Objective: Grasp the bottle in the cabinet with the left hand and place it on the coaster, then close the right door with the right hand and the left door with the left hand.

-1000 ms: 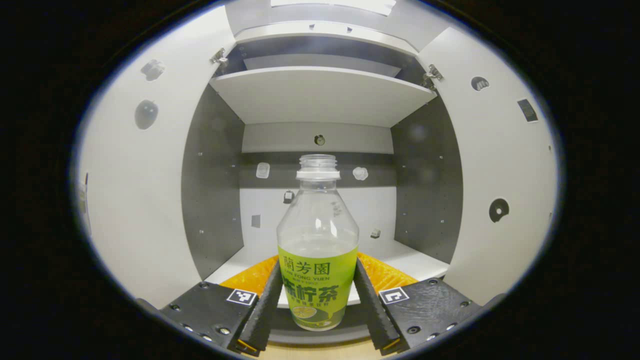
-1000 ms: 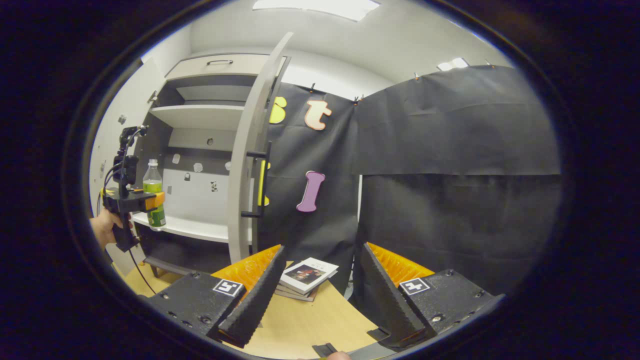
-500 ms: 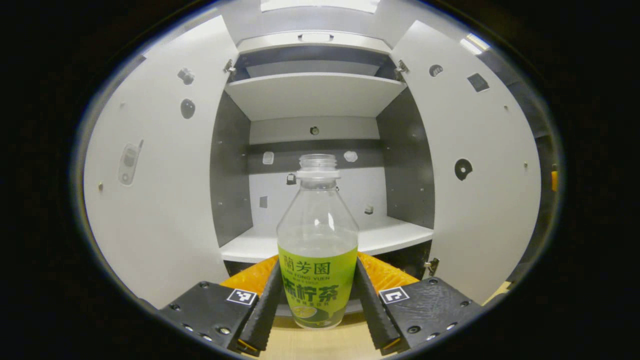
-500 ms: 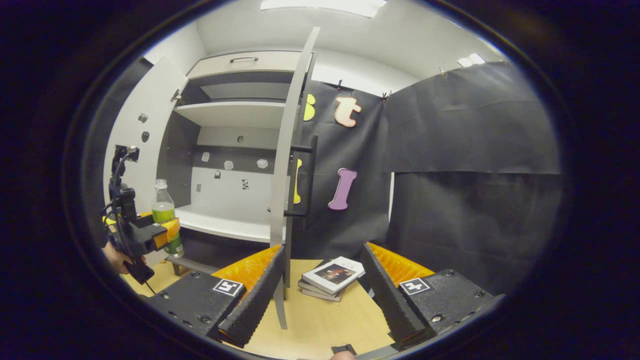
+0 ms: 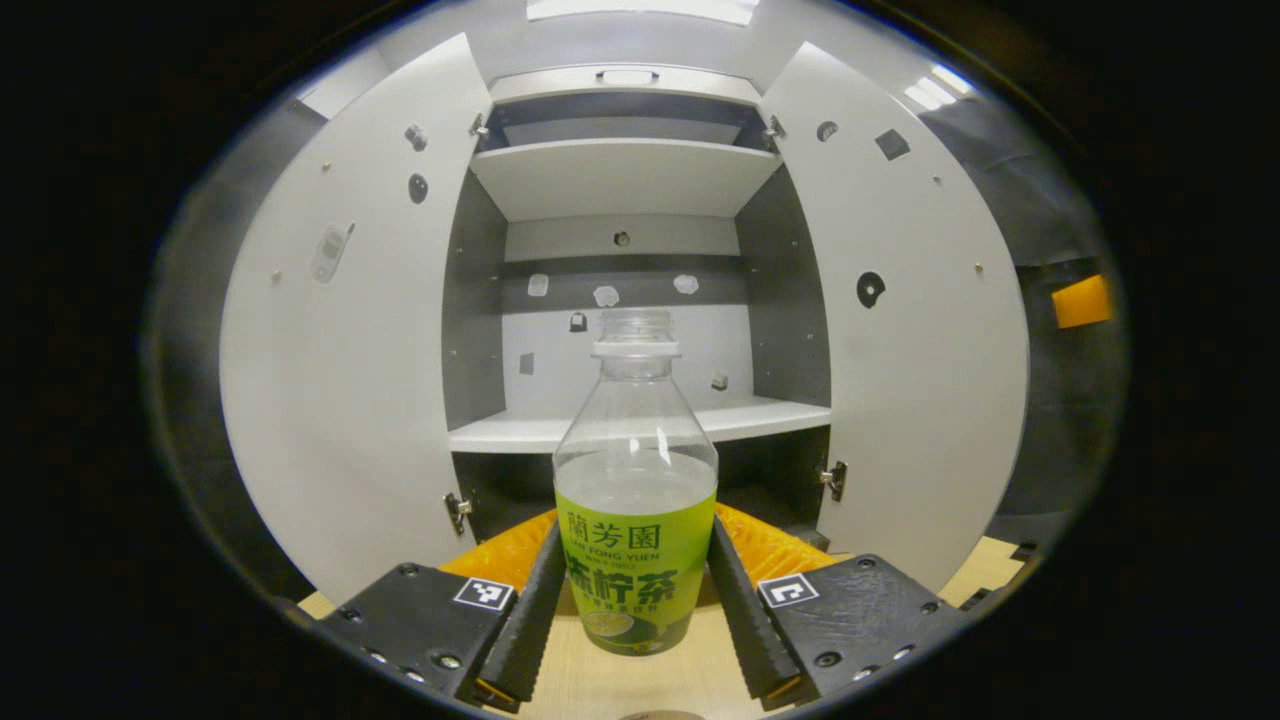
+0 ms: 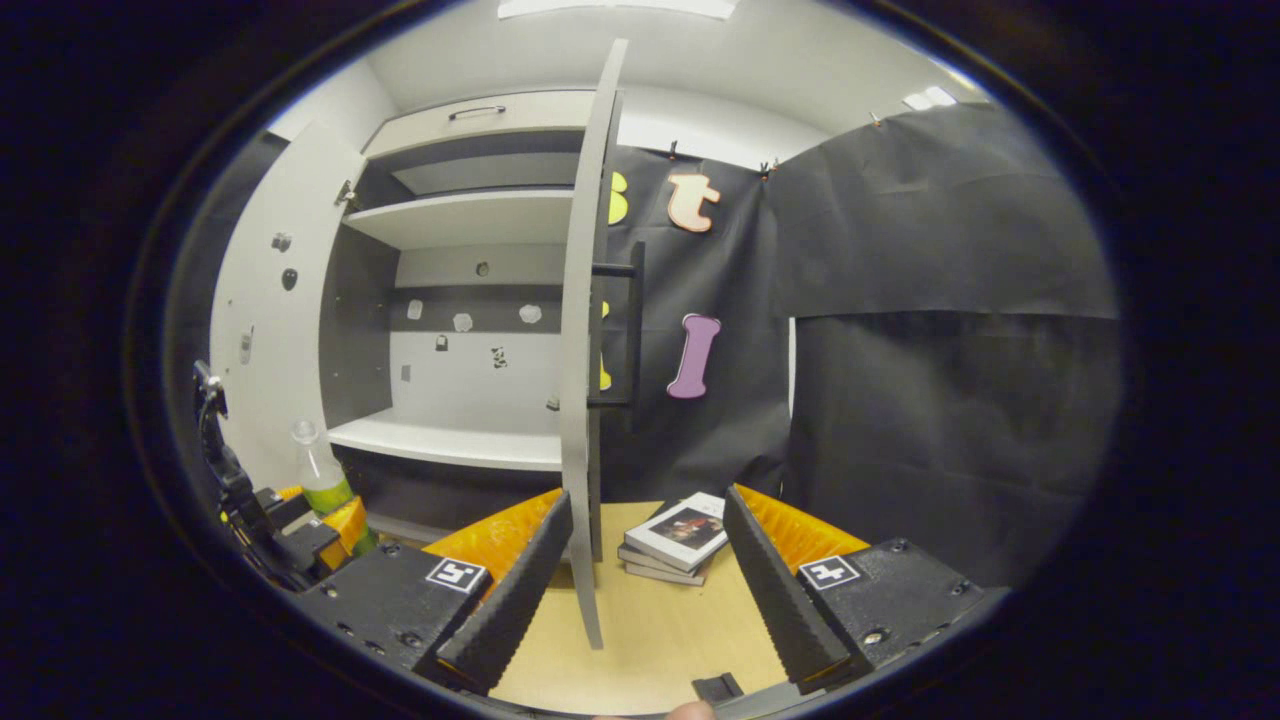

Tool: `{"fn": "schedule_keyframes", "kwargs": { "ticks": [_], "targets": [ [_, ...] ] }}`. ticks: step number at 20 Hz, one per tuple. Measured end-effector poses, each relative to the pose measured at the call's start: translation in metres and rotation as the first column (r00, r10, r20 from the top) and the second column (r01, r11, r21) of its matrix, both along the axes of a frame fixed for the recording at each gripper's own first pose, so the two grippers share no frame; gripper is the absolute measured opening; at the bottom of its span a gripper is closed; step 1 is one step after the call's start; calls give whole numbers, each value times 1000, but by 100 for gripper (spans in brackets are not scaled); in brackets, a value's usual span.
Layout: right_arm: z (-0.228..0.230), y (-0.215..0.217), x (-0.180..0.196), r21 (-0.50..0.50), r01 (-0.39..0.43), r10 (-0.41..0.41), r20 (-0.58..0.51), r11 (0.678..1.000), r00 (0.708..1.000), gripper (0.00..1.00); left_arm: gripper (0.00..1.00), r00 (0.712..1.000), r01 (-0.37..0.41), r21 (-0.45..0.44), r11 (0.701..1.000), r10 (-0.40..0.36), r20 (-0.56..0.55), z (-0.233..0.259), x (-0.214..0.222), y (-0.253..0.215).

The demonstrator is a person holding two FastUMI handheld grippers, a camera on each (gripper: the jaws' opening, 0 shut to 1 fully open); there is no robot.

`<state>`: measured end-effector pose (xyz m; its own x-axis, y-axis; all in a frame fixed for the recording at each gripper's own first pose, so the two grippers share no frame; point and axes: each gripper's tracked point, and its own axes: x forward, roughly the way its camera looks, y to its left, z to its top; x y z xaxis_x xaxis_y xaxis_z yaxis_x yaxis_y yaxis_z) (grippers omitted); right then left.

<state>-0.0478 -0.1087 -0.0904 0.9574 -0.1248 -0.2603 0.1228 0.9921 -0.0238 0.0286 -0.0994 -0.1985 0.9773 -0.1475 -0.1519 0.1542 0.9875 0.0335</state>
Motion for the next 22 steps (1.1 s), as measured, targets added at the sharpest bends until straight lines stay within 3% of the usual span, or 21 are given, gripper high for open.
{"fn": "schedule_keyframes", "kwargs": {
  "ticks": [11,19,20,22],
  "targets": [
    [-15,24,-5,-30,-16,15,-49,999,999,98,75,976,73,-1,997,-72,-205,-104,-60,-15],
    [-19,37,-3,-58,-32,28,-67,998,997,99,75,964,76,-6,997,-75,-254,-141,-72,-9],
    [-20,40,-3,-58,-38,34,-68,998,997,99,70,963,80,1,997,-77,-259,-146,-75,-9],
    [-25,45,-2,-56,-47,43,-84,997,996,99,75,962,84,16,996,-77,-262,-153,-81,-9]
  ]
}}
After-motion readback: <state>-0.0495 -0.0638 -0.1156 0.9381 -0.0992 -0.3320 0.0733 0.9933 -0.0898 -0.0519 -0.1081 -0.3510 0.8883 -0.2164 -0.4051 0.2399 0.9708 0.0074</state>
